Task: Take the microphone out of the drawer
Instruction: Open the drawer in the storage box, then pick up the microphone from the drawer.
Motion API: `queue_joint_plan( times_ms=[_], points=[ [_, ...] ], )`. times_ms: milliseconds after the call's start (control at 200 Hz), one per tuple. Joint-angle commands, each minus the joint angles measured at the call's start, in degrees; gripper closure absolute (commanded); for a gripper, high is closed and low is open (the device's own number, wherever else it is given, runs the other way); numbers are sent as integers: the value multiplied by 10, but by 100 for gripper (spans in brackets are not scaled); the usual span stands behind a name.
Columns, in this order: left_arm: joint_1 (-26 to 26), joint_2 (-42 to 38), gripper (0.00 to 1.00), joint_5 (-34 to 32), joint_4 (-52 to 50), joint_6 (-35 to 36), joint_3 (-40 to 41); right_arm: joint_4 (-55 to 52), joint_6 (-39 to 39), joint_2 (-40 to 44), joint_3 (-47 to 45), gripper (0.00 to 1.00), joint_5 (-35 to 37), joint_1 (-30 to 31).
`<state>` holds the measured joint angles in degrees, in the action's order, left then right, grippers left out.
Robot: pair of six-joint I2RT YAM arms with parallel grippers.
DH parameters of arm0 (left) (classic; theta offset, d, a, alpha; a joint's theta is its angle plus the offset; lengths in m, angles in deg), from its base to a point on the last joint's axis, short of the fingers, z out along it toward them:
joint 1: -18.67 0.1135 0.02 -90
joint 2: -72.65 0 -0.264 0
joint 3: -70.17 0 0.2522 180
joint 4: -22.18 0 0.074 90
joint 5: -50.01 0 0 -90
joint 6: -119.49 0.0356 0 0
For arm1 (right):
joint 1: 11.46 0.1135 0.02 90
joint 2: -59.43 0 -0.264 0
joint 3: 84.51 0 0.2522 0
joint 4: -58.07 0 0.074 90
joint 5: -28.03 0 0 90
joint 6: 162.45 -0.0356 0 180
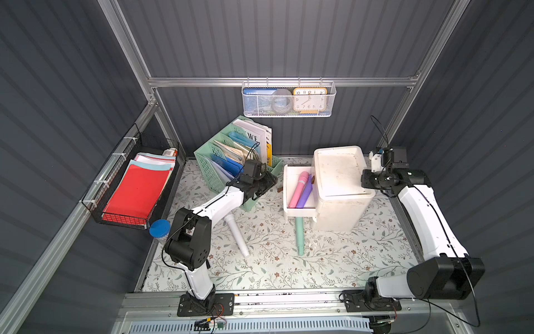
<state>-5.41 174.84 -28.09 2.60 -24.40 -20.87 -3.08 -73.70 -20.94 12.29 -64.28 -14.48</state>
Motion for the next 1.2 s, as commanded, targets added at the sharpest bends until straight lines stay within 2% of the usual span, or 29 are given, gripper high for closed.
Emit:
queue_joint_plan(
  times_ms=[0, 275, 545, 790, 1195],
  points=[
    [-5, -4, 49, -16, -38, 44, -29, -75, -49, -21, -15, 100, -21, -12],
    [-35, 32, 50, -15, -115, 134, -134, -74, -48, -21, -17, 100, -31, -11],
    [-67, 116, 51, -20, -238, 243, -285, -73, -45, -20, -17, 100, -47, -12],
    [-88, 172, 52, -17, -296, 280, -363, -71, -46, -22, -20, 100, -57, -12],
    [-117, 224, 52, -40, -349, 313, -406, -70, -47, -22, -22, 100, -61, -11]
  ],
)
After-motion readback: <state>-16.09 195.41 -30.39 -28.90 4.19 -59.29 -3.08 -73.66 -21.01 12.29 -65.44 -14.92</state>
